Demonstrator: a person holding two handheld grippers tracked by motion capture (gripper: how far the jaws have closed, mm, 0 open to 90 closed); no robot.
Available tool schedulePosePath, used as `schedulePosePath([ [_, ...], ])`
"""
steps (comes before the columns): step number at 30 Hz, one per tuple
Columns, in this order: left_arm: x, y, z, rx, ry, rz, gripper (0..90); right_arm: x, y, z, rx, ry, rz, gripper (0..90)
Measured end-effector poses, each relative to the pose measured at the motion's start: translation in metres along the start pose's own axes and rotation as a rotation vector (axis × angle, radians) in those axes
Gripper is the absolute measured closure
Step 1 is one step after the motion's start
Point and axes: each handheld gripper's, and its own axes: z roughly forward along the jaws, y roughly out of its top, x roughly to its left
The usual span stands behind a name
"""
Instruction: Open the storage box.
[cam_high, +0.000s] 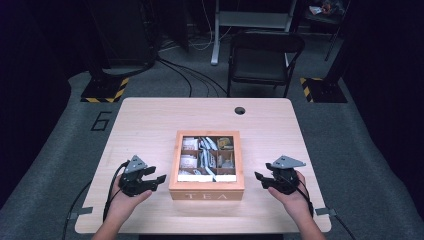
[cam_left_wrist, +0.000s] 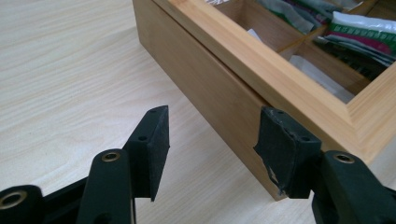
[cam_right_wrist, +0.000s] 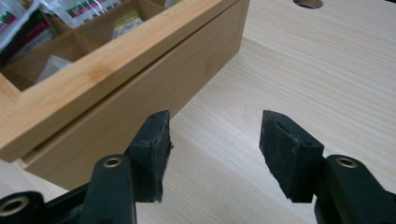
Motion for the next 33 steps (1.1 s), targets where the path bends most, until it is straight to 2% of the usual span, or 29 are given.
schedulePosePath([
  [6, -0.004, 0.004, -0.005, -0.012, -0.015, 0.004, 43.5, 0.003, 0.005, -0.006, -0.007, 0.020, -0.008, 43.2],
  [15, -0.011, 0.010, -0.010, -0.025, -0.069, 0.011, 42.8, 0.010, 0.009, -0.011, -0.027, 0.054, -0.024, 43.0],
  [20, -0.018, 0.013, -0.011, -0.040, -0.101, -0.004, 35.7, 0.016, 0.013, -0.013, -0.026, 0.074, -0.047, 42.5],
  [24, -0.023, 0.017, -0.009, -0.034, -0.099, 0.024, 35.4, 0.021, 0.017, -0.015, -0.041, 0.100, -0.048, 42.0],
  [30, -0.028, 0.019, -0.008, -0.014, -0.109, 0.033, 35.8, 0.029, 0.023, -0.017, -0.039, 0.135, -0.044, 39.7],
  [33, -0.032, 0.017, -0.009, -0.010, -0.107, 0.041, 35.7, 0.036, 0.021, -0.017, -0.034, 0.136, -0.048, 37.2],
])
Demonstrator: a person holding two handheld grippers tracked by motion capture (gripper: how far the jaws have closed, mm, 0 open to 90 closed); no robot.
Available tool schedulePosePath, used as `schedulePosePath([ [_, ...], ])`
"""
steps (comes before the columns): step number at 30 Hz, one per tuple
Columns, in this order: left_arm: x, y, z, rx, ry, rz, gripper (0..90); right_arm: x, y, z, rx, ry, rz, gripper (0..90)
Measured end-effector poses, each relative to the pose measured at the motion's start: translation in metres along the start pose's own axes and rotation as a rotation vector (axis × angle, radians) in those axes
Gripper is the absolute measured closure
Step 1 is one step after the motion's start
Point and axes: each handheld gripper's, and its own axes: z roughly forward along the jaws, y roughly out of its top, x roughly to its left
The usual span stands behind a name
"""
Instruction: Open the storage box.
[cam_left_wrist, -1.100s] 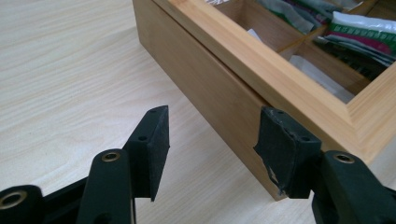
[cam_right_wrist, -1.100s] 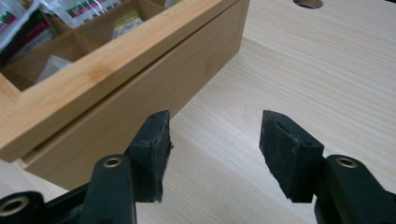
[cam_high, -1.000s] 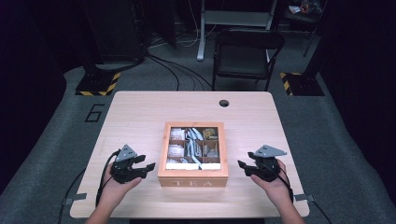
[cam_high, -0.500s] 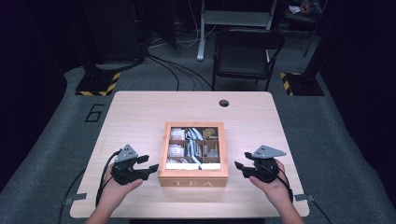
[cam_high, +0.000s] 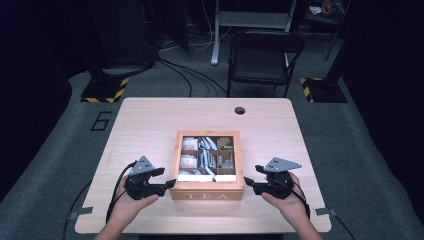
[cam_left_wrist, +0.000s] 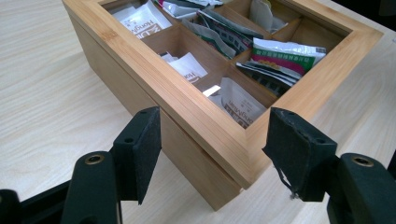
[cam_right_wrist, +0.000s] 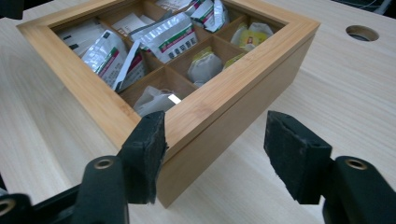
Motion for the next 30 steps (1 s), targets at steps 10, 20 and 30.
schedulePosePath([
  [10, -0.005, -0.010, 0.002, 0.006, -0.031, -0.001, 31.5, 0.014, -0.005, 0.001, -0.007, 0.043, 0.005, 34.0],
  [20, -0.010, -0.020, 0.011, 0.040, -0.045, 0.027, 31.8, 0.024, -0.013, 0.011, 0.020, 0.064, -0.031, 34.0],
  [30, -0.012, -0.025, 0.020, 0.059, -0.049, 0.033, 36.5, 0.026, -0.021, 0.021, 0.057, 0.064, -0.055, 36.4],
])
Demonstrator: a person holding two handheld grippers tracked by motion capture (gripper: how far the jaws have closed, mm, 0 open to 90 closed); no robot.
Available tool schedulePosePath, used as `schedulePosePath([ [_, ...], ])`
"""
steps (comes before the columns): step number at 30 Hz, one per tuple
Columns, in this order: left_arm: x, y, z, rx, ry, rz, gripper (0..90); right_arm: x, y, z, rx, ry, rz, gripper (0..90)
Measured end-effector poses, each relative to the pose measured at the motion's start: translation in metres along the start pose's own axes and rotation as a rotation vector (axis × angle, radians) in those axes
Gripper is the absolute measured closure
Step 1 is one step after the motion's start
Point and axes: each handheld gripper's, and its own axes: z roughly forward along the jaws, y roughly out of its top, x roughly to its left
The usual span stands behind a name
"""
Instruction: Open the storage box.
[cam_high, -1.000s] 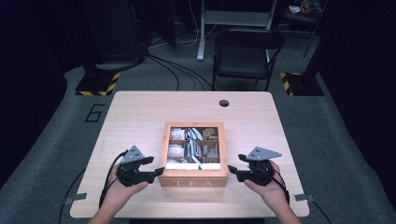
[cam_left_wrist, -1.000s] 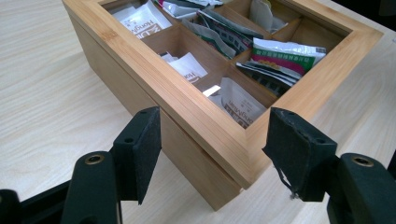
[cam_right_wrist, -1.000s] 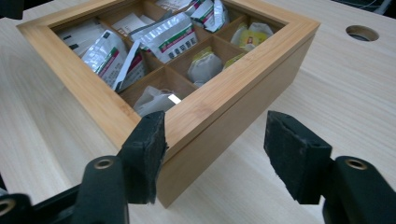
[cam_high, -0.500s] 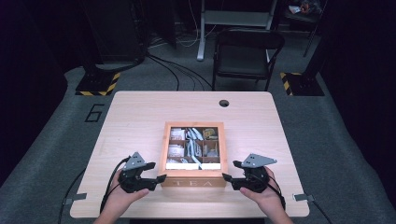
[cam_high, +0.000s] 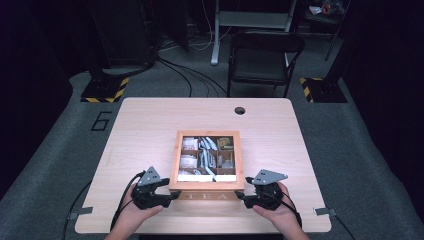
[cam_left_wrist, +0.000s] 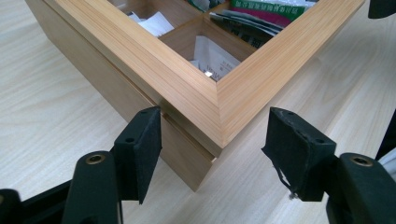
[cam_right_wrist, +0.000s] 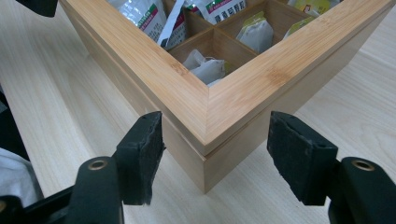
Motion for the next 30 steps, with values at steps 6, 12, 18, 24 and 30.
schedulePosePath([
  [6, 0.0000, -0.0007, 0.0003, -0.002, 0.009, 0.010, 37.2, 0.0012, -0.0007, 0.0045, 0.006, -0.001, -0.018, 39.4],
  [12, -0.0018, -0.0011, 0.0006, -0.005, 0.019, 0.013, 37.8, 0.0034, -0.0017, 0.0077, 0.016, -0.011, -0.019, 42.6],
  [18, -0.0041, -0.0005, 0.0004, -0.001, 0.055, 0.029, 41.0, 0.0015, -0.0018, 0.0078, 0.002, 0.000, 0.001, 43.0],
  [24, -0.0068, 0.0011, -0.0011, -0.003, 0.057, 0.033, 42.9, 0.0019, -0.0009, 0.0072, 0.003, -0.002, 0.002, 43.7],
  [30, -0.0055, 0.0040, -0.0035, 0.006, 0.040, 0.016, 44.1, 0.0014, 0.0005, 0.0053, -0.005, 0.002, 0.007, 43.7],
])
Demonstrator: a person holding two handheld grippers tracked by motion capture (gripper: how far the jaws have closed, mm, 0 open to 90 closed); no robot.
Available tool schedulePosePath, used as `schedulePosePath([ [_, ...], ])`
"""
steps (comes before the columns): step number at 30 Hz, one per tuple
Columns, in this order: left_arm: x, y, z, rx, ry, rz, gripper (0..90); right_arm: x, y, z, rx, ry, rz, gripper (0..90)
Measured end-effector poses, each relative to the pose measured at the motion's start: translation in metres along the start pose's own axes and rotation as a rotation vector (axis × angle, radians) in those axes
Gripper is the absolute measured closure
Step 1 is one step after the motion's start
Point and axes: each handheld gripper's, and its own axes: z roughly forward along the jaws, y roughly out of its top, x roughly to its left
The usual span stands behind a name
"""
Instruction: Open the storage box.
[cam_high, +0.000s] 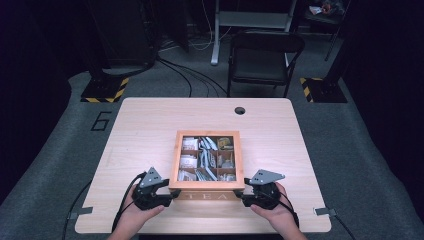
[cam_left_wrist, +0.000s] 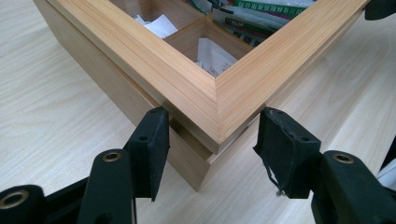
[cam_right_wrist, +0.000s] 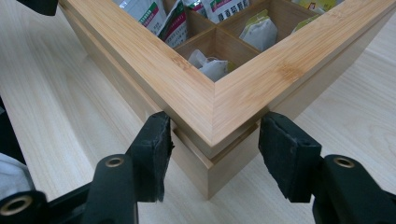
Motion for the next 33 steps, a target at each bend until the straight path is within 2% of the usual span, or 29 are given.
schedulePosePath([
  [7, 0.001, 0.004, -0.003, -0.006, -0.012, -0.019, 44.1, 0.000, 0.001, -0.002, -0.022, 0.000, 0.013, 40.9],
  [9, 0.002, 0.005, -0.004, -0.008, -0.015, -0.020, 44.1, 0.000, 0.002, -0.002, -0.029, -0.002, 0.002, 39.6],
  [12, 0.002, 0.008, -0.006, -0.017, -0.025, -0.035, 44.1, 0.001, 0.003, -0.004, -0.041, -0.022, -0.002, 36.6],
  [13, 0.003, 0.010, -0.007, -0.022, -0.026, -0.037, 44.1, 0.000, 0.004, -0.004, -0.043, -0.026, -0.017, 35.6],
  [20, 0.005, 0.020, -0.011, -0.029, -0.033, -0.051, 44.1, -0.002, 0.008, -0.008, -0.048, -0.061, -0.012, 32.6],
  [23, 0.006, 0.023, -0.012, -0.027, -0.033, -0.050, 44.1, -0.004, 0.011, -0.010, -0.063, -0.080, -0.031, 31.7],
  [26, 0.007, 0.026, -0.014, -0.018, -0.037, -0.049, 44.1, -0.005, 0.015, -0.014, -0.048, -0.091, -0.069, 31.4],
  [27, 0.007, 0.027, -0.014, -0.021, -0.035, -0.050, 44.1, -0.007, 0.016, -0.015, -0.050, -0.089, -0.088, 31.4],
  [28, 0.007, 0.028, -0.014, -0.020, -0.033, -0.050, 44.2, -0.006, 0.017, -0.015, -0.052, -0.094, -0.077, 31.4],
  [31, 0.008, 0.031, -0.016, -0.014, -0.036, -0.048, 44.1, -0.007, 0.022, -0.017, -0.061, -0.096, -0.094, 31.4],
  [33, 0.009, 0.033, -0.017, -0.014, -0.041, -0.051, 44.1, -0.009, 0.026, -0.018, -0.074, -0.088, -0.121, 31.5],
])
